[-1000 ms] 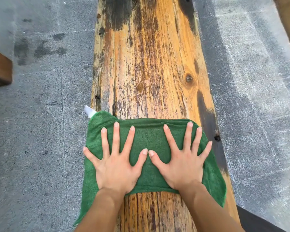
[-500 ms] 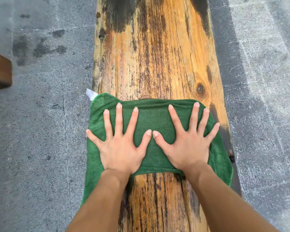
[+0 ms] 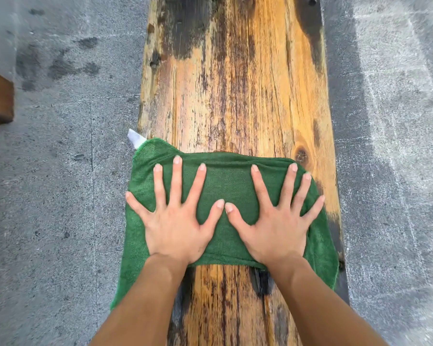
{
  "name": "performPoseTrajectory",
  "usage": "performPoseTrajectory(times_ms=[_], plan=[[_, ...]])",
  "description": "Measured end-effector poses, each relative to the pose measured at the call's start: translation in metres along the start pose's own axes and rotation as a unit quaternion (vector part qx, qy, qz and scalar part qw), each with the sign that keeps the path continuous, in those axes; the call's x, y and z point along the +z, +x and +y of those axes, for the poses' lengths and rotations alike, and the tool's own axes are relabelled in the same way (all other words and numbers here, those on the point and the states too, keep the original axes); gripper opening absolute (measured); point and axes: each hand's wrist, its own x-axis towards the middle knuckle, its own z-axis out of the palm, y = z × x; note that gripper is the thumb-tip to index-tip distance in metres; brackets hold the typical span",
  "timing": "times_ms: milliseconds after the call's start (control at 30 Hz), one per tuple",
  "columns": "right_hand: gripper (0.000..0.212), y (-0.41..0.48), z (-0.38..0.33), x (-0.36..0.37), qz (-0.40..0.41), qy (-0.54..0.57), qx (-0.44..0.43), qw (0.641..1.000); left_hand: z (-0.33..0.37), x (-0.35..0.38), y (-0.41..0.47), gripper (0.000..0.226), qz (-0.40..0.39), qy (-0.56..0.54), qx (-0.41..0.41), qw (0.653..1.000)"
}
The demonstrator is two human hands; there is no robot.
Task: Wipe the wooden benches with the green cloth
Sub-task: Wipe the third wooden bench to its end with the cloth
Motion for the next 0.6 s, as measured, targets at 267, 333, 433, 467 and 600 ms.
performPoseTrajectory(times_ms=[267,333,433,467,600], plan=[[0.09,0.017,-0.002,-0.004,-0.007,-0.004,0.001,1.0,0.003,-0.005,0.014,0.075,-0.012,0.003,-0.001,1.0],[0.09,0.022,-0.002,-0.004,-0.006,-0.004,0.0,1.0,0.004,-0.007,0.016,0.075,-0.014,0.005,-0.003,1.0],[0.09,0.026,-0.002,-0.004,-0.005,-0.005,-0.002,1.0,0.004,-0.009,0.021,0.075,-0.02,0.009,-0.003,1.0],[0.09,0.03,-0.002,-0.005,-0.005,-0.003,-0.003,1.0,0.005,-0.01,0.024,0.075,-0.02,0.008,-0.004,1.0],[0.089,0.043,-0.004,-0.007,-0.007,0.0,-0.006,1.0,0.006,-0.012,0.035,0.075,-0.021,0.01,-0.008,1.0]])
